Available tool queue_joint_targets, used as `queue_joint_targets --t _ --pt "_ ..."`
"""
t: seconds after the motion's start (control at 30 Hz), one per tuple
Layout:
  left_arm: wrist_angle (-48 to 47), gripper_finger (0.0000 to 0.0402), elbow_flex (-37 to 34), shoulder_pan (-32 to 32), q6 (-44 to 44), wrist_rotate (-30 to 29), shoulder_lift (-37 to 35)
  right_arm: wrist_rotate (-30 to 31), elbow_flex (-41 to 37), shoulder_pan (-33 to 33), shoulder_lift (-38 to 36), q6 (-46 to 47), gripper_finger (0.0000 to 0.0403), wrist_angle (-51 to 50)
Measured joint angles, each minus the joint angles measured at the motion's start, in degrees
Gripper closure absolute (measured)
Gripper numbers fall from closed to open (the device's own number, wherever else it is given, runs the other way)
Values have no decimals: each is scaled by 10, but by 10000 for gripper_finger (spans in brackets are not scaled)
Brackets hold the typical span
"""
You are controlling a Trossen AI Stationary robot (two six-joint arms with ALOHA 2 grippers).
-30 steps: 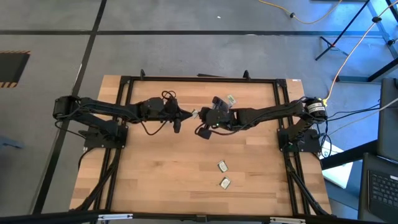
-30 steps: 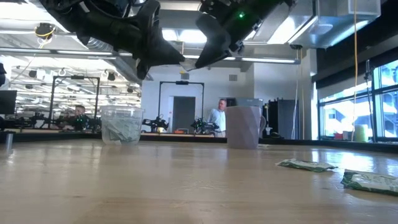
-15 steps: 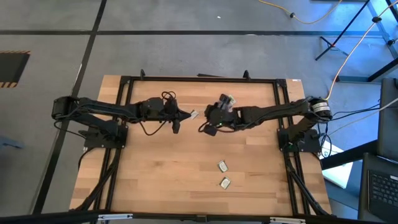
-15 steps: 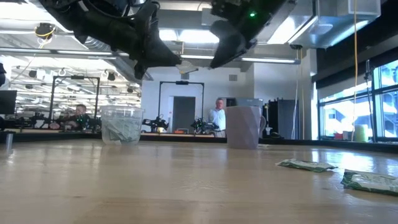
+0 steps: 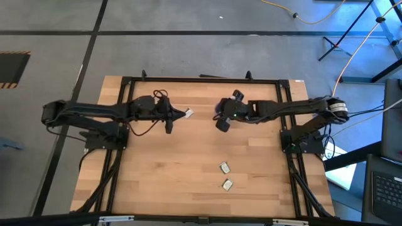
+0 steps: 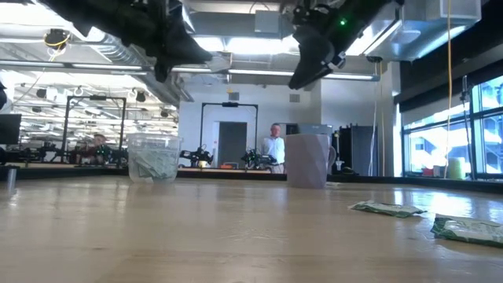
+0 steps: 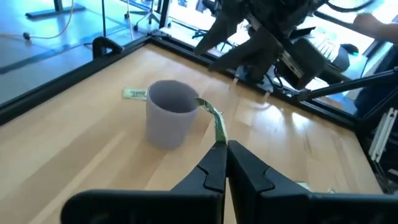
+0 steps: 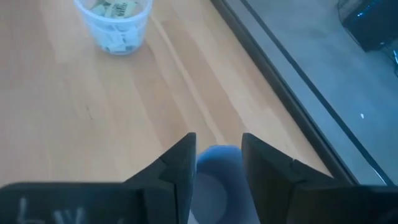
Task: Pick and place Stevia / Truvia into bins
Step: Put the green stevia packet into the transparent container
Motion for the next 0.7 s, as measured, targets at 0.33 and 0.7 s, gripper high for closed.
queue_joint_targets --t 0.33,0.7 --pt "-61 398 0 0 0 -28 -37 -16 -24 -4 -14 -3 271 13" --pt "-222 398 0 0 -16 -19 -92 -87 -24 -32 -21 -16 271 8"
